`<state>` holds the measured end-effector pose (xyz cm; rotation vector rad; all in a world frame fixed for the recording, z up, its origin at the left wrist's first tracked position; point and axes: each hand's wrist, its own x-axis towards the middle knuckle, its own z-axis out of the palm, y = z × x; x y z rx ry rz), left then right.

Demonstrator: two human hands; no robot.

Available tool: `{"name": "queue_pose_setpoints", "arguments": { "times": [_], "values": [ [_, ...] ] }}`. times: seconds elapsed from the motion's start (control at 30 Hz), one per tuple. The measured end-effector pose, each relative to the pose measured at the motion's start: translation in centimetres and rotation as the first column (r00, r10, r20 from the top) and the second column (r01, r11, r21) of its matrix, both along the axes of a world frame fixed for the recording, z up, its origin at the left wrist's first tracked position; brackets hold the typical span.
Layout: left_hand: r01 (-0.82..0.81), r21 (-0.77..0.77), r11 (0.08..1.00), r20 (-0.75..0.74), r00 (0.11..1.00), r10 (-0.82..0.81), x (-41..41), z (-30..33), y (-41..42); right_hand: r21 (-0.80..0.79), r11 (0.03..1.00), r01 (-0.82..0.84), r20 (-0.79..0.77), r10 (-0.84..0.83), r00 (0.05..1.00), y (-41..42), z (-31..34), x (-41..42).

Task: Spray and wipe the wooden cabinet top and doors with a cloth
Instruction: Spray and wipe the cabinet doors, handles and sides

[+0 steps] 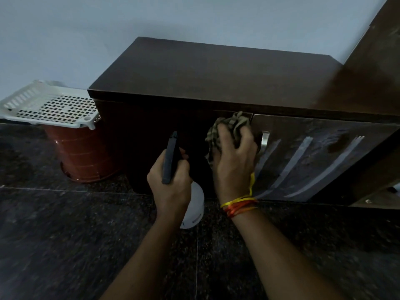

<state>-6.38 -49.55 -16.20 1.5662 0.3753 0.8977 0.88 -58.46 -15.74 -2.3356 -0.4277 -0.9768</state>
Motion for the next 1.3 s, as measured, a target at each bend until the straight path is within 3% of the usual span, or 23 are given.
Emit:
{"name": "queue_pose_setpoints", "arguments": {
  "times": [0.13, 0.33, 0.53, 0.73, 0.93, 1.17, 1.3],
  "values": [
    [-0.011, -0.003, 1.0, -0.003, 1.0, 0.011, -0.4, 0.4, 0.3, 0.012, 1.0, -0.007, -0.025, 0.007, 1.0, 0.3, -2.2, 0.5],
    [-0.001, -0.011, 1.0, 0.001, 1.0, 0.001, -0.7, 0.0, 0.5, 0.246, 0.967, -0.061, -0.105, 0.089, 0.991, 0.3, -3.1, 0.5],
    [-0.014, -0.011, 1.0, -0.011, 1.0, 0.014, -0.1, 0.0, 0.2, 0.504, 0.863, -0.021, -0.12, 0.094, 0.988, 0.9, -0.7, 0.2],
    [0.003, -0.03, 1.0, 0.004, 1.0, -0.003, 0.2, 0.2, -0.1, 0.359, 0.932, -0.047, -0.118, 0.095, 0.989, 0.1, -3.3, -0.4],
    [-0.005, -0.006, 1.0, -0.019, 1.0, 0.005, 0.0, -0.5, -0.1, 0.361, 0.932, 0.035, -0.167, 0.027, 0.986, -0.5, -3.4, -1.0],
    [0.003, 0.003, 1.0, -0.007, 1.0, -0.003, 0.5, 0.0, -0.8, 0.4, 0.917, -0.012, -0.102, 0.058, 0.993, -0.9, 2.0, 0.0],
    [0.002, -0.003, 1.0, -0.001, 1.0, -0.002, 0.5, 0.4, -1.1, 0.263, 0.961, -0.084, -0.028, 0.095, 0.995, -1.5, 3.1, 0.3]
  ]
}}
